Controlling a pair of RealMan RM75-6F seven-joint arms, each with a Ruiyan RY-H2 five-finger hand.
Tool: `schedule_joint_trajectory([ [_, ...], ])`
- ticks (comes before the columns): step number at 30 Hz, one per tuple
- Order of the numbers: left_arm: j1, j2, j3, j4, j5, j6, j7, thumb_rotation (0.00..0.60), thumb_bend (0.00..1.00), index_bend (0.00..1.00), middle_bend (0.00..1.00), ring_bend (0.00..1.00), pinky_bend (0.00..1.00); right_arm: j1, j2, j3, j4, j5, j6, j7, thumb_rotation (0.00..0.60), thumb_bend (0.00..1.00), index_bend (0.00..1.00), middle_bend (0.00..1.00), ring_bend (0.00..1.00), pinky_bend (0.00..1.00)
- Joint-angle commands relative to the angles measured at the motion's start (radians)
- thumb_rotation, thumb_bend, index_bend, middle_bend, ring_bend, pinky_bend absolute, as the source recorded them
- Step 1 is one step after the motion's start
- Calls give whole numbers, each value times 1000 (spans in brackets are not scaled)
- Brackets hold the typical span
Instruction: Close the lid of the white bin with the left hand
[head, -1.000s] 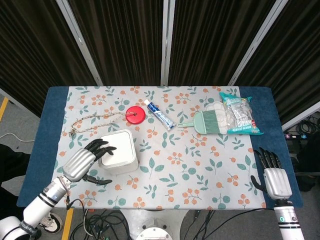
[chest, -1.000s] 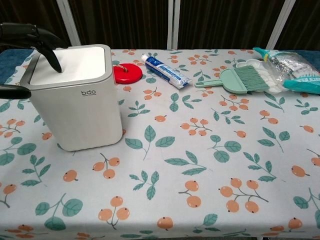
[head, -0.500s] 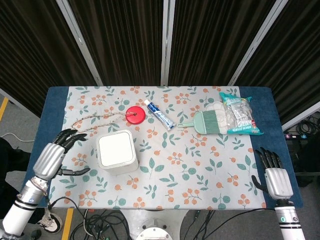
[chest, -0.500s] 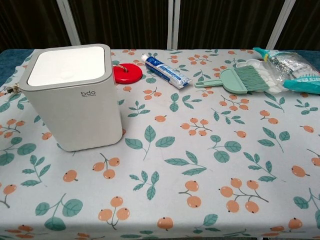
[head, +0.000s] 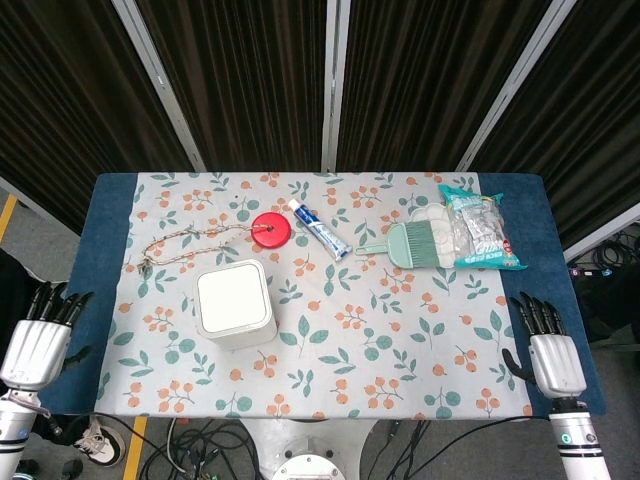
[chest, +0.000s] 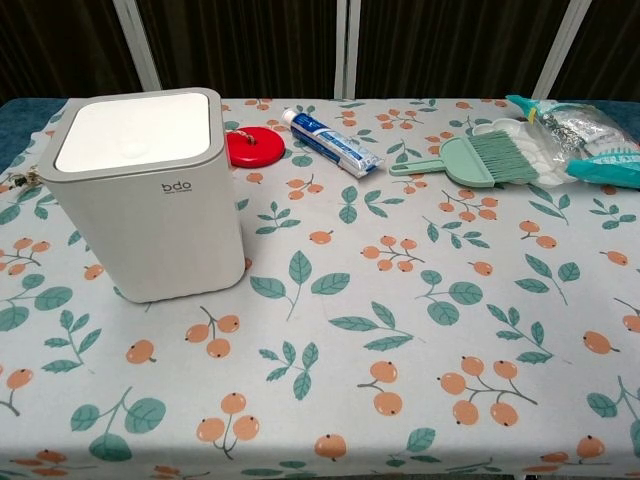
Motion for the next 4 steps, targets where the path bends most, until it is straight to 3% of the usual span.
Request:
schedule_joint_trajectory([
  [1,4,-6,3,3,0,-3,3,600,102,173,230,79,87,0,0,0,0,0,0,0,600,266,0,0,0,0],
  [4,1,-6,-3,-6,4,-9,-7,600,102,173,230,80,87,1,1,-1,-2,-3,0,0,600,266,0,0,0,0],
])
